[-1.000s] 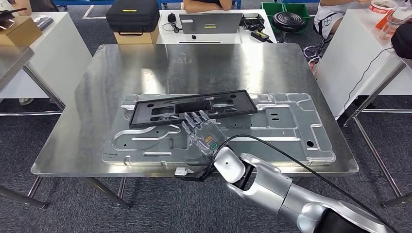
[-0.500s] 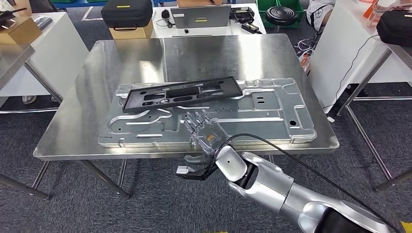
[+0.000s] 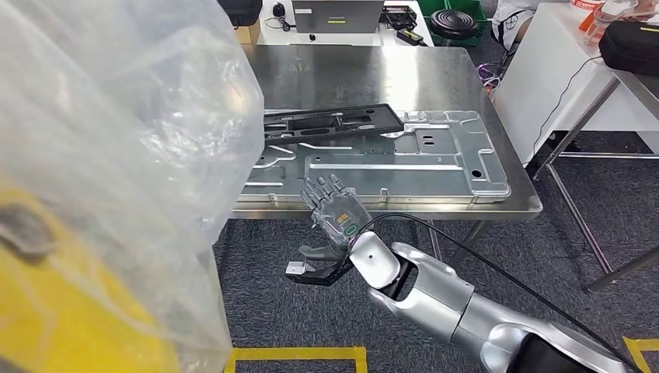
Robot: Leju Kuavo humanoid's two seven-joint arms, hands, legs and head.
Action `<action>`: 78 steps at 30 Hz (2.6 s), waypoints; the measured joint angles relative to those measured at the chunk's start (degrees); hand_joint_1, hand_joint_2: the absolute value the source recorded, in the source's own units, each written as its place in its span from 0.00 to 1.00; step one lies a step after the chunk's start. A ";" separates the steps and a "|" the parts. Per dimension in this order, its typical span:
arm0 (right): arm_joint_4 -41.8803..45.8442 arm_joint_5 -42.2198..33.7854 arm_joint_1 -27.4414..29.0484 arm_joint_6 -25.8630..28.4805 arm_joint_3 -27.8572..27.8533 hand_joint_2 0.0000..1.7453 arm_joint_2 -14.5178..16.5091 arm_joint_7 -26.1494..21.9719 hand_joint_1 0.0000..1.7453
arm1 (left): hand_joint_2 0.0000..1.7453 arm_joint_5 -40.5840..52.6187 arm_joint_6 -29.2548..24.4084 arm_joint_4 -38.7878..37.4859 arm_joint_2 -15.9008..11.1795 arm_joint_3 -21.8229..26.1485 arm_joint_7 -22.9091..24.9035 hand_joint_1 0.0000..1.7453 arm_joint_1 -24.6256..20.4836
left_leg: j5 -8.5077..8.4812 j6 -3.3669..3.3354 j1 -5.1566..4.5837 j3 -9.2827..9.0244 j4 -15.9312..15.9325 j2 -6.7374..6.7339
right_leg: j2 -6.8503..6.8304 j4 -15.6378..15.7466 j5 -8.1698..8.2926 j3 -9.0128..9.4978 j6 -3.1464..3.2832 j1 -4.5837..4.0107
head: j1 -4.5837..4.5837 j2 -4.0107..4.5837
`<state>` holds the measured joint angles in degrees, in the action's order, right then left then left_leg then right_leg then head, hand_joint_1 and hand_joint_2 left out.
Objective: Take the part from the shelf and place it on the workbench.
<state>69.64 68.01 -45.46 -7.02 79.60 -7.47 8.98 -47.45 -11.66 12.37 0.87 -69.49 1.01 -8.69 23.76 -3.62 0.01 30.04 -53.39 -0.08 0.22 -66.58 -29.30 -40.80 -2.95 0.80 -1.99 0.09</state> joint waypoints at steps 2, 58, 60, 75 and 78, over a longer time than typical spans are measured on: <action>0.00 -0.20 0.13 0.00 0.00 0.00 -0.15 0.02 0.00 | 0.00 0.23 0.02 0.00 0.03 -0.01 0.00 0.00 0.00 | -1.26 -0.12 -0.28 1.62 -0.08 -0.04 | 0.01 -5.44 -1.39 -0.24 0.06 -0.10 | 0.01 0.00; 3.09 -6.25 0.07 2.67 -7.16 0.00 -3.90 4.53 0.00 | 0.00 1.27 -2.01 0.01 0.15 -0.17 0.68 0.00 0.00 | -1.15 1.68 1.07 0.79 0.56 1.91 | 4.03 11.18 4.58 7.98 0.74 -0.17 | 0.43 0.00; 3.16 -6.89 0.16 2.95 -7.34 0.00 -4.09 4.86 0.00 | 0.00 1.25 -2.01 0.01 0.17 -0.17 0.57 0.00 0.03 | -1.29 1.18 1.04 0.85 0.70 0.66 | 1.46 4.16 0.78 4.72 0.34 -0.27 | 0.64 0.00; 0.58 -34.83 20.86 20.28 -17.71 0.00 -5.21 1.51 0.00 | 0.00 -3.13 -3.72 0.01 0.26 1.32 -1.41 0.00 1.76 | 4.40 3.28 0.62 3.65 -7.34 -2.01 | -0.92 13.10 5.98 8.99 2.55 -0.26 | 0.42 0.00; -7.36 -43.52 27.04 24.00 -20.50 0.00 -4.37 -3.00 0.00 | 0.00 -3.74 -4.16 0.01 0.27 1.63 -0.71 0.00 2.07 | 8.48 3.21 0.56 8.13 -17.84 -0.76 | 0.51 13.08 6.09 8.82 2.75 -0.67 | 0.27 0.00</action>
<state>62.27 24.49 -18.42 16.98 59.11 -11.85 5.98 -51.19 -15.81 12.38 1.14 -67.86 0.30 -6.62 32.24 -0.41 0.57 38.17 -71.23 -0.84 0.73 -53.50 -23.22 -31.98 -0.21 0.13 -1.73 0.09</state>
